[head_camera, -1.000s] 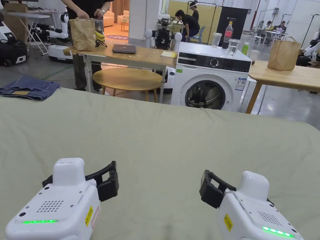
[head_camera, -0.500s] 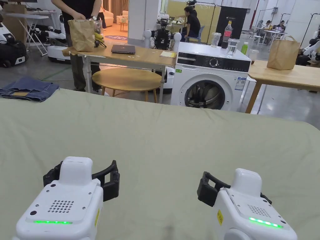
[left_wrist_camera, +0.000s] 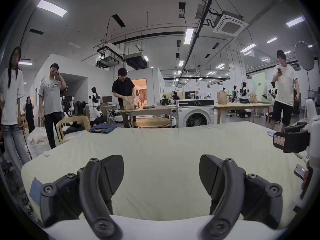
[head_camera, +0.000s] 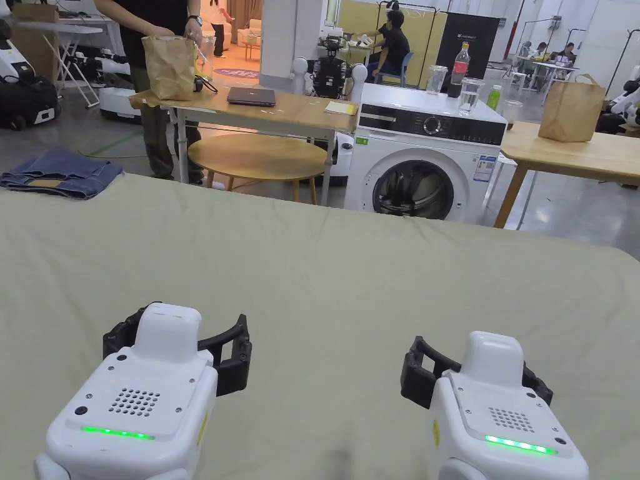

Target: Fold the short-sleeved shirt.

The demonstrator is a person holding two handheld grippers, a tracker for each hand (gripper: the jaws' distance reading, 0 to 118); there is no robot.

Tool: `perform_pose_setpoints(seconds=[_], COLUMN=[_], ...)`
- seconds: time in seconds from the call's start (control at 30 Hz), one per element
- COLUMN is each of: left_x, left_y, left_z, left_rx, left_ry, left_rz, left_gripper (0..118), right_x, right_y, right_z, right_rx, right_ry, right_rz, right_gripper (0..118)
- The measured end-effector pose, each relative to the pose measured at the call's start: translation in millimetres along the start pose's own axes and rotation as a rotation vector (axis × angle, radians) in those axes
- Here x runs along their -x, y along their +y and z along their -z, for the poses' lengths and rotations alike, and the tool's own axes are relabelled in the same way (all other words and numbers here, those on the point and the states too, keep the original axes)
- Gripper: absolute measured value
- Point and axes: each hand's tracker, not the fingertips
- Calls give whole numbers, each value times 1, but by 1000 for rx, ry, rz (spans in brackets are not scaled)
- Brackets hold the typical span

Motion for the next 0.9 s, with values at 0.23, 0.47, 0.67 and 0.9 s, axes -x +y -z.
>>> perform_pose_setpoints(seconds=[0.23, 0.47, 0.67, 0.9], left_x=[2, 7, 8, 11], left_y=[0, 2, 1, -2], left_z=[0, 1, 3, 4], left_rx=[-11, -11, -9, -3], left_ry=[-17, -23, -29, -29], left_rz=[-13, -34, -23, -25], left_gripper=[91, 91, 91, 91], right_x=[-9, -8, 5, -9], right_y=[10, 9, 0, -1], right_z=[5, 5, 1, 4], right_rx=[49, 10, -89, -87], right_ry=[42, 87, -27, 63], right_rz=[82, 49, -78, 26], right_gripper=[97, 97, 97, 97])
